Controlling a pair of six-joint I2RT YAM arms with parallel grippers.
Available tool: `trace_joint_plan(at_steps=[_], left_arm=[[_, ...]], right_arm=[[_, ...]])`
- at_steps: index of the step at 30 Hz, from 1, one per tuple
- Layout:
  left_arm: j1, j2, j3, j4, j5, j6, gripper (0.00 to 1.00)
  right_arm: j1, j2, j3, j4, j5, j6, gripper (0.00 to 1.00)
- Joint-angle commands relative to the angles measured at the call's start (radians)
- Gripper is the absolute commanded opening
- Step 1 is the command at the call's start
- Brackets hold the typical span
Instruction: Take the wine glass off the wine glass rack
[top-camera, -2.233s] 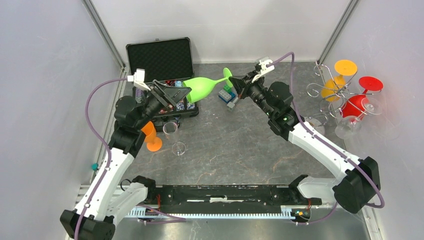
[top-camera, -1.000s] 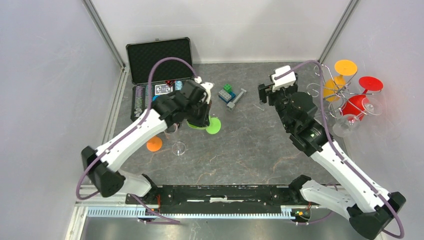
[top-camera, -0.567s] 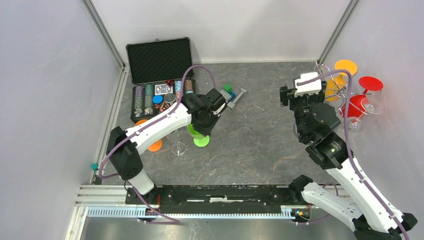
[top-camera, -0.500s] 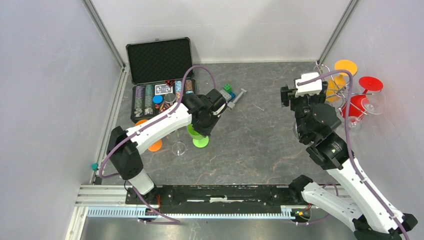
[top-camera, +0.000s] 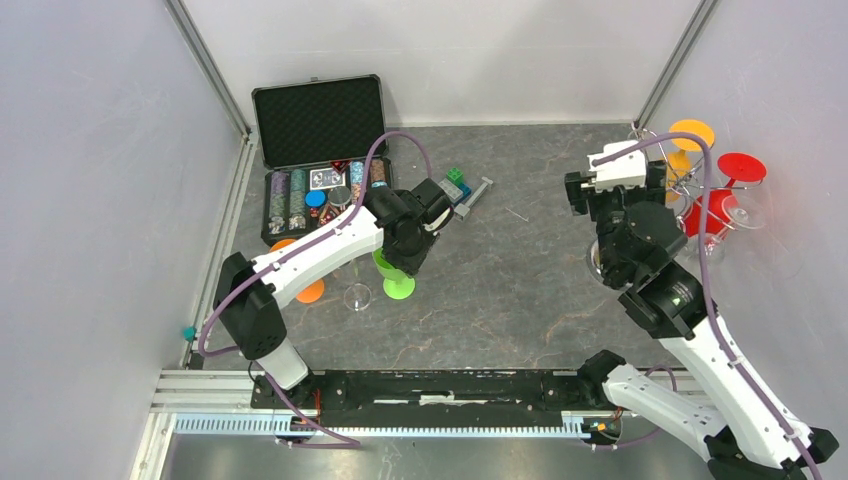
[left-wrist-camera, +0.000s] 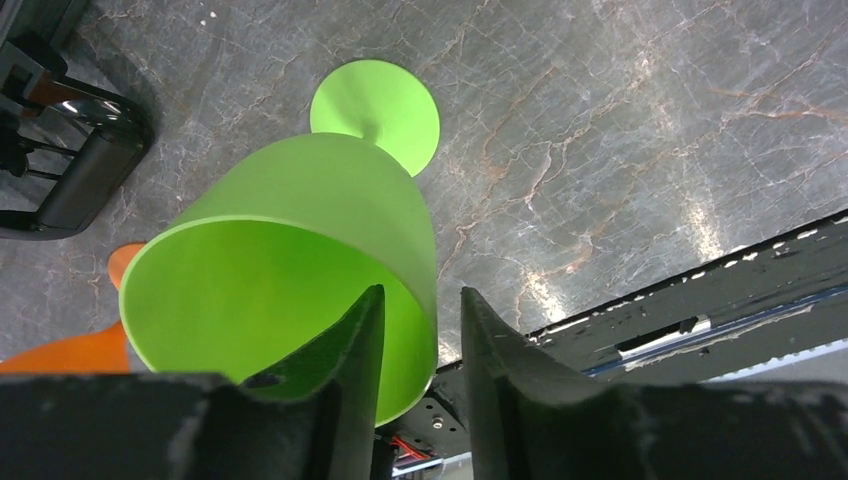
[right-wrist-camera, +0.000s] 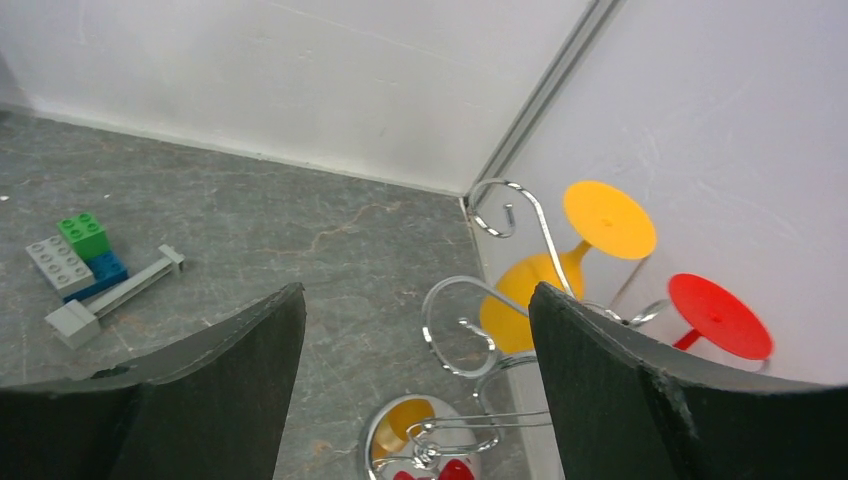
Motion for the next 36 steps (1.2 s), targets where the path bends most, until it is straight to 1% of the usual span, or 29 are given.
trace_joint_plan(at_steps=[1, 5, 6, 8, 10, 11, 13, 14, 17, 19, 21, 22, 25, 28, 32, 36], left_arm=[[-0.005, -0.051, 0.054, -0.014, -0.023, 0.033, 0.44], [-0.005, -0.129, 0.070, 0.011, -0.023, 0.036, 0.59], [-0.005, -0.157, 0.061, 0.037, 0.009, 0.044, 0.65], [-0.005, -0.241, 0.028, 0.125, 0.089, 0.046, 0.79], [-0.005, -0.332, -0.032, 0.240, 0.206, 0.041, 0.85], [-0.005, -0.372, -0.062, 0.293, 0.260, 0.039, 0.90], [-0.005, -0.457, -0.103, 0.366, 0.313, 0.042, 0.98], [-0.005, -0.492, -0.118, 0.392, 0.318, 0.044, 1.00], [-0.005, -0.573, -0.160, 0.455, 0.309, 0.051, 1.00], [-0.005, -0.616, -0.188, 0.484, 0.301, 0.051, 1.00], [-0.005, -0.642, -0.201, 0.494, 0.289, 0.048, 1.00], [-0.005, -0.651, -0.204, 0.493, 0.282, 0.047, 1.00], [-0.005, -0.678, -0.218, 0.498, 0.264, 0.028, 1.00], [-0.005, -0.703, -0.241, 0.513, 0.256, 0.023, 1.00], [-0.005, -0.736, -0.259, 0.514, 0.231, 0.021, 1.00], [-0.005, -0.766, -0.270, 0.510, 0.224, 0.024, 1.00]], right_arm=[[0.001, 0.017, 0.121, -0.058, 0.060, -0.030, 0.87], [0.001, 0.061, 0.244, -0.150, 0.094, -0.046, 0.89], [0.001, 0.075, 0.285, -0.188, 0.122, -0.041, 0.89], [0.002, 0.115, 0.377, -0.255, 0.153, -0.039, 0.90], [0.001, 0.142, 0.443, -0.272, 0.201, -0.055, 0.90], [0.001, 0.154, 0.460, -0.272, 0.234, -0.072, 0.90], [0.001, 0.187, 0.491, -0.266, 0.311, -0.106, 0.90], [0.001, 0.211, 0.502, -0.263, 0.353, -0.130, 0.90], [-0.003, 0.306, 0.536, -0.270, 0.481, -0.213, 0.88], [-0.027, 0.390, 0.583, -0.331, 0.522, -0.234, 0.85], [-0.085, 0.474, 0.658, -0.449, 0.491, -0.207, 0.81], [-0.119, 0.509, 0.688, -0.499, 0.459, -0.202, 0.76], [-0.182, 0.555, 0.696, -0.512, 0.388, -0.240, 0.68], [-0.236, 0.605, 0.738, -0.510, 0.350, -0.266, 0.62], [-0.316, 0.637, 0.727, -0.505, 0.292, -0.280, 0.60], [-0.387, 0.641, 0.709, -0.506, 0.272, -0.230, 0.62]])
